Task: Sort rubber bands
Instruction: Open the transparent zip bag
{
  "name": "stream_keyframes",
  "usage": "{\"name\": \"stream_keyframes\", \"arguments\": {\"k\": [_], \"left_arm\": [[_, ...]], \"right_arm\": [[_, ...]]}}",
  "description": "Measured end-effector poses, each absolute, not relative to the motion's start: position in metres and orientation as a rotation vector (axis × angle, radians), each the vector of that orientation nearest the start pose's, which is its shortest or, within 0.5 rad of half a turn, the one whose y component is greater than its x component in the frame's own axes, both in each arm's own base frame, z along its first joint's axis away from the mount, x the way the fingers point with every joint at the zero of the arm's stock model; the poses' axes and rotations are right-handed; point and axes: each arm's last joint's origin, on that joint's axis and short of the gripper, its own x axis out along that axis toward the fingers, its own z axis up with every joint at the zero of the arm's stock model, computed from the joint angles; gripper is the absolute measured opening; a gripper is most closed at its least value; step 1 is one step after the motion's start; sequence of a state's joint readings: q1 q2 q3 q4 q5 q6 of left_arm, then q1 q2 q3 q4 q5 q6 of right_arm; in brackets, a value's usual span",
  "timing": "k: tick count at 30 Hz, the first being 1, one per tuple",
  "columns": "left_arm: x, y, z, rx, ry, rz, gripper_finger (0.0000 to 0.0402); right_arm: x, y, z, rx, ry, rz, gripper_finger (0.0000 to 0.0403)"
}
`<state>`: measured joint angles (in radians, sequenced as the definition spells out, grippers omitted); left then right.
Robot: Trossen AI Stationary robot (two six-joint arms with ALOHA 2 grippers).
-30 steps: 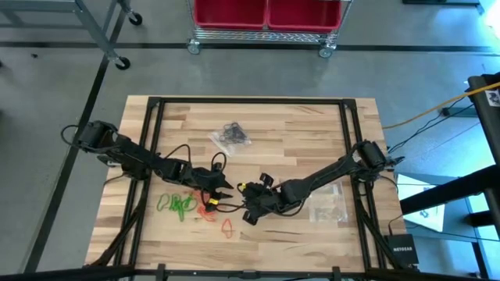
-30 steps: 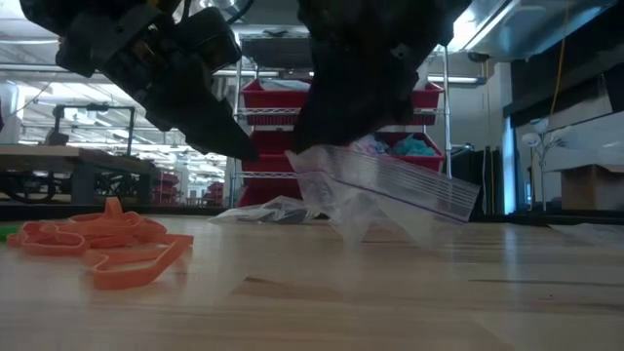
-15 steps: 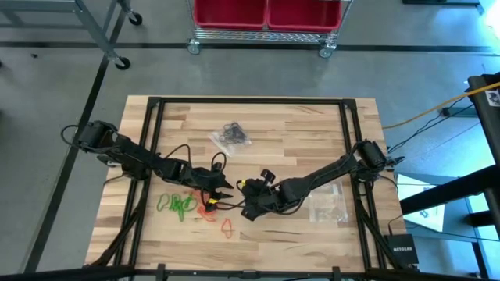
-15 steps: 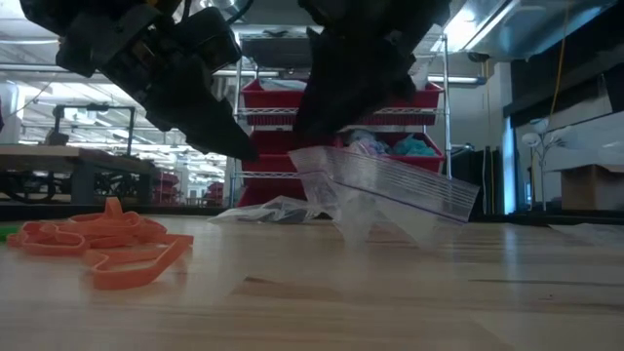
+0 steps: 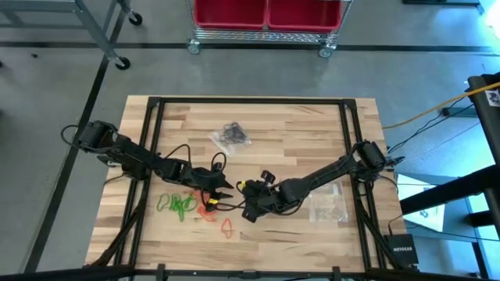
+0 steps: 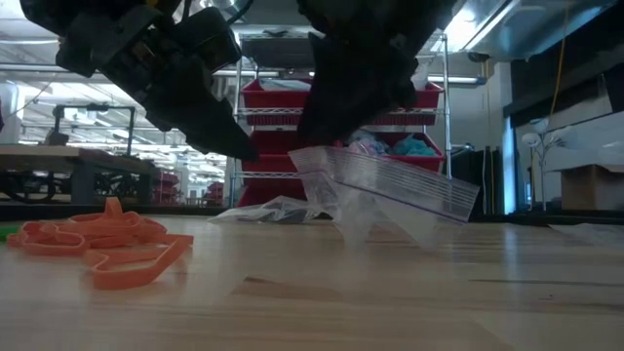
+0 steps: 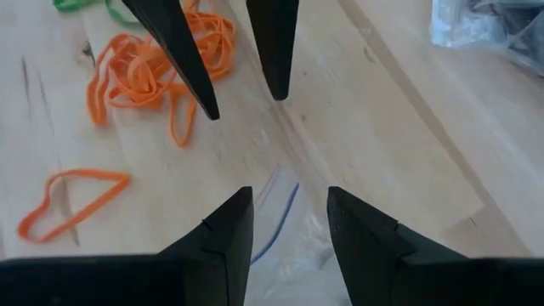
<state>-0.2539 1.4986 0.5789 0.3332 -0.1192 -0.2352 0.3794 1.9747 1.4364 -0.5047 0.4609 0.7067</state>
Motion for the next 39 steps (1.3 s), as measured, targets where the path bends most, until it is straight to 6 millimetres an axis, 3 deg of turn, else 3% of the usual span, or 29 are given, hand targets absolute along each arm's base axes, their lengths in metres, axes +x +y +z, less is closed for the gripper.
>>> {"name": "stream_keyframes", "arguments": {"k": [34,36,39], "left_arm": [[0.270,-0.066,0.155,-0.116,0.588,-0.063,0.0150],[0.270,-0.066,0.156,-0.118,0.579,-0.064,0.0150],[0.272,-0.067,0.159,-0.123,0.537,-0.071,0.0150]], "right_arm": [[0.387,0.141,0.183,0.212,0.903,-0.403,0.0143],[0.386,0.140,0.189,0.202,0.910,-0.401,0.0143],[0.380,0.138,0.216,0.177,0.896,-0.419,0.0143]]}}
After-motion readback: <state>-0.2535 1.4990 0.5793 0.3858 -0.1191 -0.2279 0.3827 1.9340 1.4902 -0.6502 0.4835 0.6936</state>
